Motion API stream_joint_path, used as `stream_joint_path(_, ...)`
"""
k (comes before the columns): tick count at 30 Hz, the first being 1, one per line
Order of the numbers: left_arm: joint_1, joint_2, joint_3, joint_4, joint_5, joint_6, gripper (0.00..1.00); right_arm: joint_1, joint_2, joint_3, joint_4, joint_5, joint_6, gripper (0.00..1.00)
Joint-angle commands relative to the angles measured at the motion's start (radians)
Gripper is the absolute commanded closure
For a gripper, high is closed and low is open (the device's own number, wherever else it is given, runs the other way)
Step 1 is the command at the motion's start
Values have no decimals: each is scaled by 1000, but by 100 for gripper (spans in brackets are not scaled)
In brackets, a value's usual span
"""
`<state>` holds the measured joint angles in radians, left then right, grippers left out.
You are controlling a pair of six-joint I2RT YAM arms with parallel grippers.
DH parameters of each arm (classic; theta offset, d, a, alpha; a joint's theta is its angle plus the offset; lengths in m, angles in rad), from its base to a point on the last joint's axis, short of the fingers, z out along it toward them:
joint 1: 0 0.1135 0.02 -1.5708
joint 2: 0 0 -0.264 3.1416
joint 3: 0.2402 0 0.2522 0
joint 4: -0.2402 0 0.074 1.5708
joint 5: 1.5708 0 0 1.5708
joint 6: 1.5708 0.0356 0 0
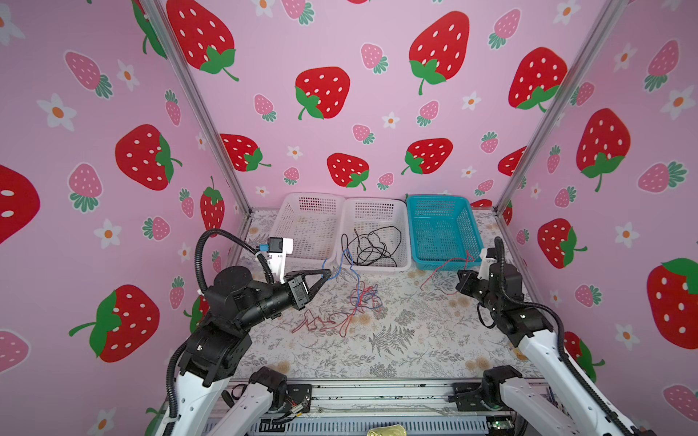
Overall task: Untangle the cables
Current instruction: 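Carry the red wire over the teal basket while the left gripper draws back, then lower the red wire into the teal basket and open the right gripper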
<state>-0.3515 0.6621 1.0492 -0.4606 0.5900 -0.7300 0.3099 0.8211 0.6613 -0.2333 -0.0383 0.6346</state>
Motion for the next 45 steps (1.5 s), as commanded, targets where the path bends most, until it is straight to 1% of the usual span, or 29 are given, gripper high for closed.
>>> stream_joint_path(1, 0, 0, -15, 56, 41, 0, 100, 12, 4, 67, -15, -48, -36, 100)
stream_joint_path(6, 1, -6, -28, -34, 0, 106, 100, 48, 27, 156, -33, -24, -65, 100)
stream_joint_path(12, 1, 8, -44, -147, -20, 234, 100, 80, 110, 256, -48, -7, -104, 100)
stream_joint_path(15, 1, 2, -33, -210, -71, 313, 100, 86, 150, 302, -58, 14, -126, 100)
stream_joint_path(17, 1, -4, -18, -258, -113, 365, 100, 90, 170, 315, -45, -6, -124, 100)
stream_joint_path(18, 1, -7, -12, -274, -128, 379, 100, 97, 182, 321, -38, -15, -123, 100)
stream_joint_path(20, 1, -21, -15, -287, -157, 404, 100, 125, 213, 345, -41, 8, -131, 100)
stream_joint_path(23, 1, -57, -55, -261, -186, 402, 100, 148, 240, 371, -39, 33, -142, 100)
stream_joint_path(29, -1, -88, -138, -187, -201, 377, 100, 150, 285, 429, -50, 74, -168, 100)
stream_joint_path(31, -1, -86, -153, -156, -187, 362, 100, 150, 299, 446, -56, 89, -176, 100)
stream_joint_path(35, -2, -79, -174, -97, -154, 343, 100, 150, 310, 464, -69, 159, -198, 100)
stream_joint_path(38, -7, -76, -186, -67, -149, 343, 100, 145, 329, 479, -73, 208, -213, 100)
stream_joint_path(40, -8, -74, -200, -54, -148, 341, 100, 122, 357, 489, -78, 228, -213, 100)
stream_joint_path(45, -22, -77, -237, -26, -152, 333, 100, 41, 418, 516, -72, 215, -176, 100)
